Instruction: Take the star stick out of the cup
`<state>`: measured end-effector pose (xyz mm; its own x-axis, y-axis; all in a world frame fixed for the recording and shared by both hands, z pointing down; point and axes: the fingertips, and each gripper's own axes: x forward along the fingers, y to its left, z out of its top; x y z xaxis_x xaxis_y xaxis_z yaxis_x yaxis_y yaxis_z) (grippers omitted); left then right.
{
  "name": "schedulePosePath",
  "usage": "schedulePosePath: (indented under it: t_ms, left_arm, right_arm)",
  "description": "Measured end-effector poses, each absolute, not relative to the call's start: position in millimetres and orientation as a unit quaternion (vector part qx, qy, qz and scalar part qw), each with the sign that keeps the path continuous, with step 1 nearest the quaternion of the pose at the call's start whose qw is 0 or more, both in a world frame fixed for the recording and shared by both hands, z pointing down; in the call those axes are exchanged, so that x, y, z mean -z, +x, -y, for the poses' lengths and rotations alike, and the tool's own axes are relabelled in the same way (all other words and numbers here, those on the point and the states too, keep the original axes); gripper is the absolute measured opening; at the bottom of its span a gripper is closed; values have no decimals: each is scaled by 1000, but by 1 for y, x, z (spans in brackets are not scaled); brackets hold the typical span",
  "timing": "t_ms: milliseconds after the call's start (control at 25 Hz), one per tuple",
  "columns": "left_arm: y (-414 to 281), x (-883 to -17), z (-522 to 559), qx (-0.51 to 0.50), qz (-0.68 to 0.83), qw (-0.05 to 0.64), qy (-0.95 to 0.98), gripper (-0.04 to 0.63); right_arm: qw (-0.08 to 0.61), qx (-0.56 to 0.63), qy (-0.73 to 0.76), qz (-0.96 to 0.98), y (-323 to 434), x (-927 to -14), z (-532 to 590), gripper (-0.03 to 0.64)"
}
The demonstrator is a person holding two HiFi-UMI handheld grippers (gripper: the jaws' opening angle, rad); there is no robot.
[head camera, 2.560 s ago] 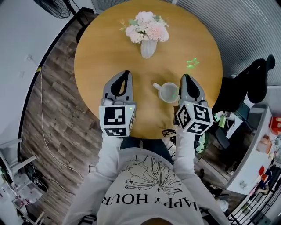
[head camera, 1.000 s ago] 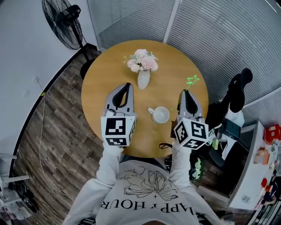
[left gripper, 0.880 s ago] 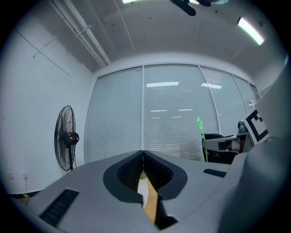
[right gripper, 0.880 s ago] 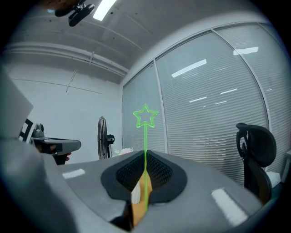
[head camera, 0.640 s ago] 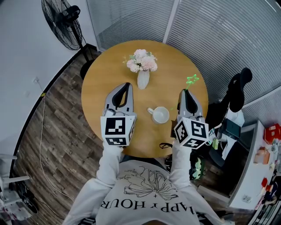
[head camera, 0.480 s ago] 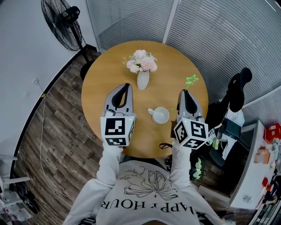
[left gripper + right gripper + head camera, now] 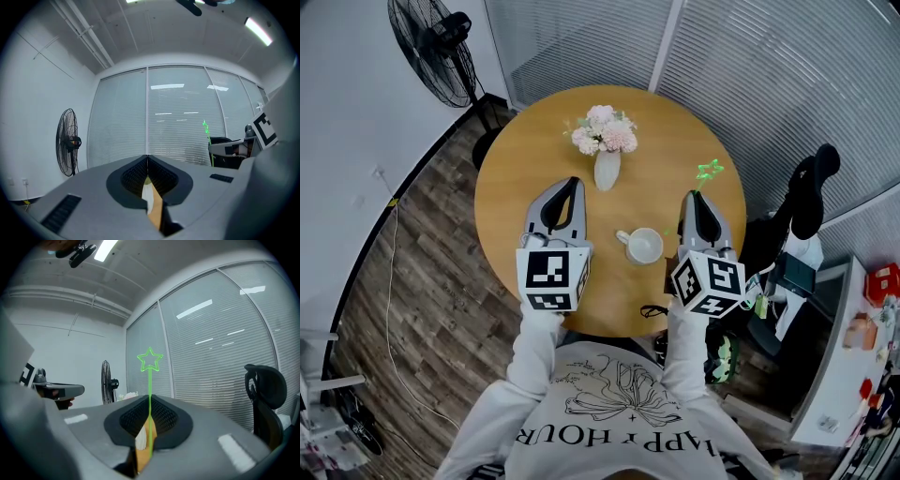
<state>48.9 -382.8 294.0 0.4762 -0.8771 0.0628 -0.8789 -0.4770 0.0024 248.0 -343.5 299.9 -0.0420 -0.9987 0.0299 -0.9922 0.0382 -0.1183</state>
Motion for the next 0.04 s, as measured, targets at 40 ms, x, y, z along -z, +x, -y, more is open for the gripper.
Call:
schedulePosePath:
  t_ms: [40]
  left_arm:
    - [49,-294,383,-26,511,17,859,6]
  right_arm:
    - [31,54,-691,-720,248,-300,344,21]
